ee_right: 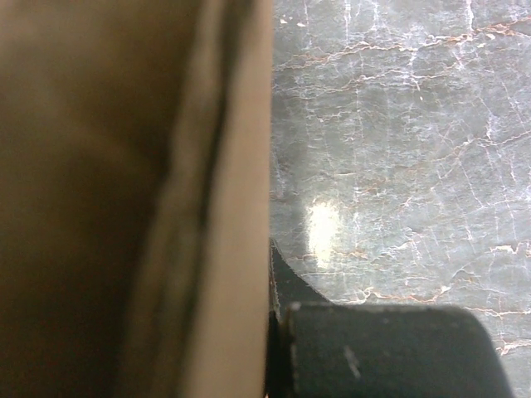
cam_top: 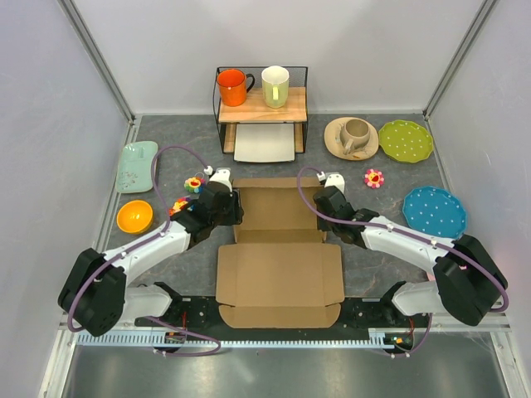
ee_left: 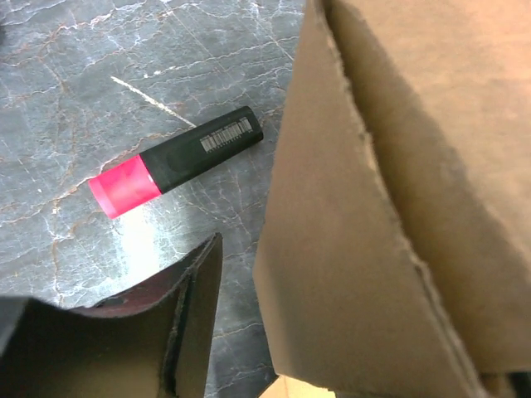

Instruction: Fold the paper box

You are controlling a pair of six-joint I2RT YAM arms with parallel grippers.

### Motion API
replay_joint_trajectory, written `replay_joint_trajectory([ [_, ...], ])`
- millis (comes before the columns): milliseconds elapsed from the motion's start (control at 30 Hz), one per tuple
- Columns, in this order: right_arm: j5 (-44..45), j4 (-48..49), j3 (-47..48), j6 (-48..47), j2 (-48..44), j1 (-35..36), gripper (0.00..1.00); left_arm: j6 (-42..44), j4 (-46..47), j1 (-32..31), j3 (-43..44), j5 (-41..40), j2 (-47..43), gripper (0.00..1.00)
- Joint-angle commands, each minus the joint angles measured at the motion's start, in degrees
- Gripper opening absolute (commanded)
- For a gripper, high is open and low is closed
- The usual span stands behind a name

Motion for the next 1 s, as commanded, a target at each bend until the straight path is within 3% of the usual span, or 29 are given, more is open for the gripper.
replay_joint_trajectory([
  [0, -0.3, 3.5, -0.5, 0.6, -1.3, 0.1, 0.00, -2.5, 0.0, 0.3, -0.3, -0.3, -1.7, 0.50],
  [167, -0.3, 3.5, -0.6, 0.4, -1.6, 0.2, 0.00, -1.3, 0.4, -0.1, -1.2, -4.1, -0.5, 0.29],
  [300, -0.2, 3.0, -0.3, 0.5, -2.7, 0.5, 0.00, 0.2, 0.1, -2.3, -1.0, -10.9, 2.4, 0.02],
  [500, 0.5, 2.3, 0.2, 0.6, -3.9, 1.2, 0.00, 2.0, 1.8, -6.1, -1.4, -20.8, 2.8, 0.02],
  [733, 2.6, 7.8, 0.2, -2.0, -4.9, 1.2, 0.00, 4.0, 15.1, -6.3, -3.0, -19.9, 0.8, 0.03],
  [967, 8.3, 18.2, 0.7, -7.0, -4.1, 1.4, 0.00, 5.3, 31.2, -6.4, -5.5, -15.5, 0.1, 0.29],
])
